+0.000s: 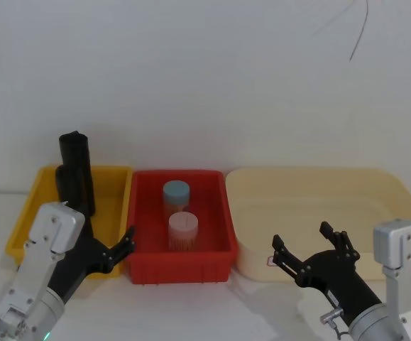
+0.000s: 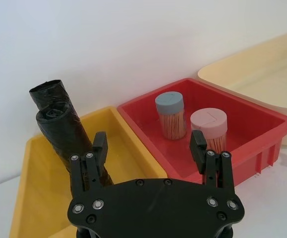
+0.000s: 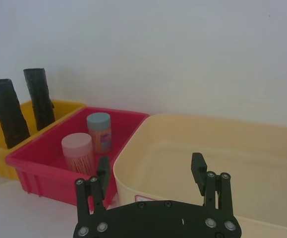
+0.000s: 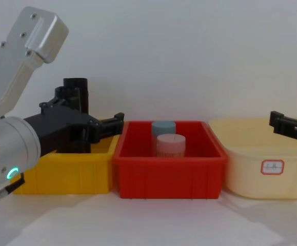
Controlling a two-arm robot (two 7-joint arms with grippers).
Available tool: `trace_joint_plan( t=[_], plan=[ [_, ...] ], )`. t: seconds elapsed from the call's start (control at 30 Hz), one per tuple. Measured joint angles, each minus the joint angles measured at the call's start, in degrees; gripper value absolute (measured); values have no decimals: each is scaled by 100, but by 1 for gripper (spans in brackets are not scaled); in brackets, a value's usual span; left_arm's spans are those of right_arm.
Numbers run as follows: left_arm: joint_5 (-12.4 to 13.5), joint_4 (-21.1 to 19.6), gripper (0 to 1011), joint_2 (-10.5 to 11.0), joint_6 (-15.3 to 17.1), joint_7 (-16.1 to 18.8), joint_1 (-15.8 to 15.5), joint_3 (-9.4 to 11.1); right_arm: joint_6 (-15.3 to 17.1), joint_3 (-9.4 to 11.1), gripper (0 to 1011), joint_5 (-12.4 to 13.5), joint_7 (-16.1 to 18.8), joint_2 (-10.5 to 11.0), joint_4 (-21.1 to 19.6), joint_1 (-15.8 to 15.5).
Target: Pick up the garbage bag with the one hand and transfer it to the other hand.
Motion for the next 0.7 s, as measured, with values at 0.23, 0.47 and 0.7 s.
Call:
trace_joint_plan(
  t=[0.23,0.47,0.7],
  plan=[
    [-3,-27,1001,-9,-13,-8,9,-16,0,0,1001,0,0,0,0,0],
    [-107,-134,1001,61,-59,-116,99,-124,0,0,1001,0,0,0,0,0],
    [-334,-215,1001,266,-97,-316,240,-375,0,0,1001,0,0,0,0,0]
  ],
)
